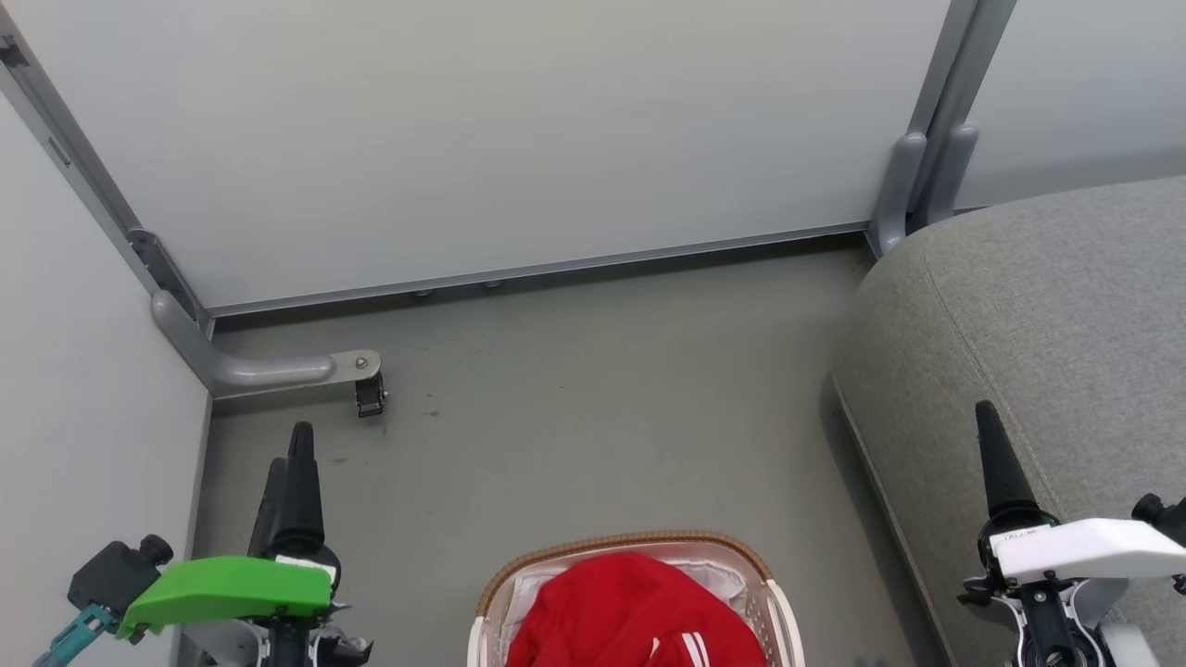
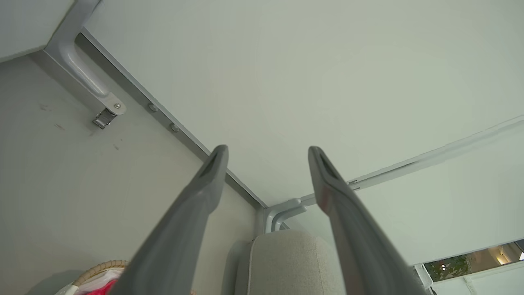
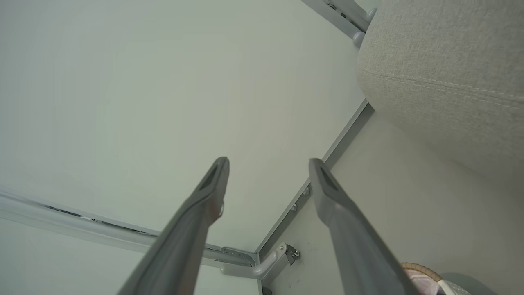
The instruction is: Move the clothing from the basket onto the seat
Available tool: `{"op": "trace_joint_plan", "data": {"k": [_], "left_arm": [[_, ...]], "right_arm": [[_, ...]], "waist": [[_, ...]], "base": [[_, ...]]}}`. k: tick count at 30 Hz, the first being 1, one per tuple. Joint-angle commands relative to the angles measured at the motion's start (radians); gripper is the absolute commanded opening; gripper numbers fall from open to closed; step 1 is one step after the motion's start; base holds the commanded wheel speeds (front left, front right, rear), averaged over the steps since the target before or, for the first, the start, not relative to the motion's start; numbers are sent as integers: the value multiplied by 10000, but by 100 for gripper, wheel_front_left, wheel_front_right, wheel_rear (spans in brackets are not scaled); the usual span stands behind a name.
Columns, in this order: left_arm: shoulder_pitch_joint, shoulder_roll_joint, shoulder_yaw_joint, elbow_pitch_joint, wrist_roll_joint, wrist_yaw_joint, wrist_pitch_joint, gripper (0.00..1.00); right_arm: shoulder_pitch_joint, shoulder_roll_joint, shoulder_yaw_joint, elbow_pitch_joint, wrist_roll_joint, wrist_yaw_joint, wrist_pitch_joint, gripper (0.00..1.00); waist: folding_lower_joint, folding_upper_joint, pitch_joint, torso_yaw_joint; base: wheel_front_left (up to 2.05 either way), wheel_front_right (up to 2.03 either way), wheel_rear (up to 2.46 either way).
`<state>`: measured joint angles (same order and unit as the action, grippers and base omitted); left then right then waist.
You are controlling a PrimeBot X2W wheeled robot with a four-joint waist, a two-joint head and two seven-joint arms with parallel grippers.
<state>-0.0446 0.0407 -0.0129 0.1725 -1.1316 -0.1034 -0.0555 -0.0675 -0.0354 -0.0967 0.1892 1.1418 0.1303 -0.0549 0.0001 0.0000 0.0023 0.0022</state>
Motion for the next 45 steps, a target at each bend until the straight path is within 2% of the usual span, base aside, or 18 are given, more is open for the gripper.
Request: {"op": "trace_joint_plan", "data": {"k": [1,16,32,45], "left_arm": [[3,59,-114,-215,556,77,-112,100],[259,76,-501,-280,2892,522,-584,100],[549,92,-739,-234,4719,632,-1014,100],[633,102,-838,184,5764,699,-1329,100]], "right_arm": [[42,-82,-7,-187,-409,2,-117,100],[223,-104,559,-624,-3711,3,-590,100],[278,-125,831,-203,-5985,4,-1022,100],[361,-140,777,-87,-7279,4,-1334,100]], "waist": [[-1,0,-5,3],[-1,0,-21,33],[-1,0,-32,60],[-1,0,-48,77]], "base": [[0,0,0],[0,0,0],[0,0,0],[0,0,0]]}}
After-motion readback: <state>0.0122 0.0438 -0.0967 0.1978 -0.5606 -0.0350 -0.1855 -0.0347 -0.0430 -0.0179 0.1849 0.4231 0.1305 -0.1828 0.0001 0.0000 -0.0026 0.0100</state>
